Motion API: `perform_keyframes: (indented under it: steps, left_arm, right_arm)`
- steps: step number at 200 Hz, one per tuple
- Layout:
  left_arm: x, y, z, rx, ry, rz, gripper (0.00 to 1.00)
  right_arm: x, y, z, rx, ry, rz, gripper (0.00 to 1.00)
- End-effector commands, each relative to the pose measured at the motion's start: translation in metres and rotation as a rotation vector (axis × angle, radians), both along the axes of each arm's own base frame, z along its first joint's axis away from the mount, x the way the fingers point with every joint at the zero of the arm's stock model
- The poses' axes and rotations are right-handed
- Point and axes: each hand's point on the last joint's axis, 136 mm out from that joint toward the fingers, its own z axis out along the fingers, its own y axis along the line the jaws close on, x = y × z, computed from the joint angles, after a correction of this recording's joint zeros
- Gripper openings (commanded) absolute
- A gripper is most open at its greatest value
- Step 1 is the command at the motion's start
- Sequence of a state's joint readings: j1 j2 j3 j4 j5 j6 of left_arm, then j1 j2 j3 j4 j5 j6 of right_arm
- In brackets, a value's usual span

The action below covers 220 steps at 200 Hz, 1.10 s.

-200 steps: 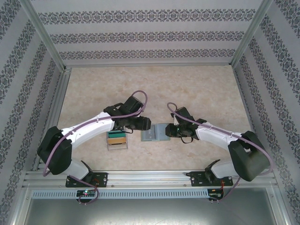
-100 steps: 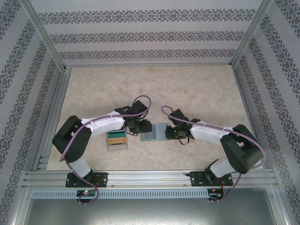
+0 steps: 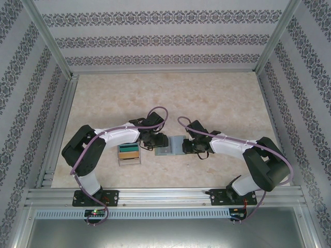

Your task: Take the credit cards out of the card holder

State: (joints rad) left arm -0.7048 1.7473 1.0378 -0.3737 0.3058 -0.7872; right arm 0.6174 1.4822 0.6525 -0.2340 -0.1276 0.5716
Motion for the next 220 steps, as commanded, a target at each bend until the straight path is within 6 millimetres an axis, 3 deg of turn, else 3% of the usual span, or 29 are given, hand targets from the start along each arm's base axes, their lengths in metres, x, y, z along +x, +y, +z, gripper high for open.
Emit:
perform_keyframes:
  steps: [1, 39, 110, 178, 220]
  left_arm:
    - [0.009, 0.004, 0.012, -0.001, -0.049, 0.023, 0.47]
    - [0.011, 0.001, 0.020, -0.015, -0.072, 0.010, 0.47]
    - [0.003, -0.004, -0.003, -0.017, -0.002, -0.010, 0.47]
    - [0.004, -0.014, -0.002, -0.071, 0.001, -0.026, 0.45]
    - [0.005, -0.023, 0.001, -0.118, -0.001, -0.040, 0.54]
  right_arm:
    - [-0.009, 0.004, -0.014, -0.016, 0.038, 0.019, 0.19]
    - [-0.010, 0.004, -0.016, -0.017, 0.043, 0.021, 0.19]
    - [-0.011, 0.006, -0.018, -0.018, 0.047, 0.024, 0.19]
    - [-0.011, 0.007, -0.021, -0.020, 0.055, 0.028, 0.19]
    - [-0.012, 0.008, -0.022, -0.023, 0.060, 0.028, 0.19]
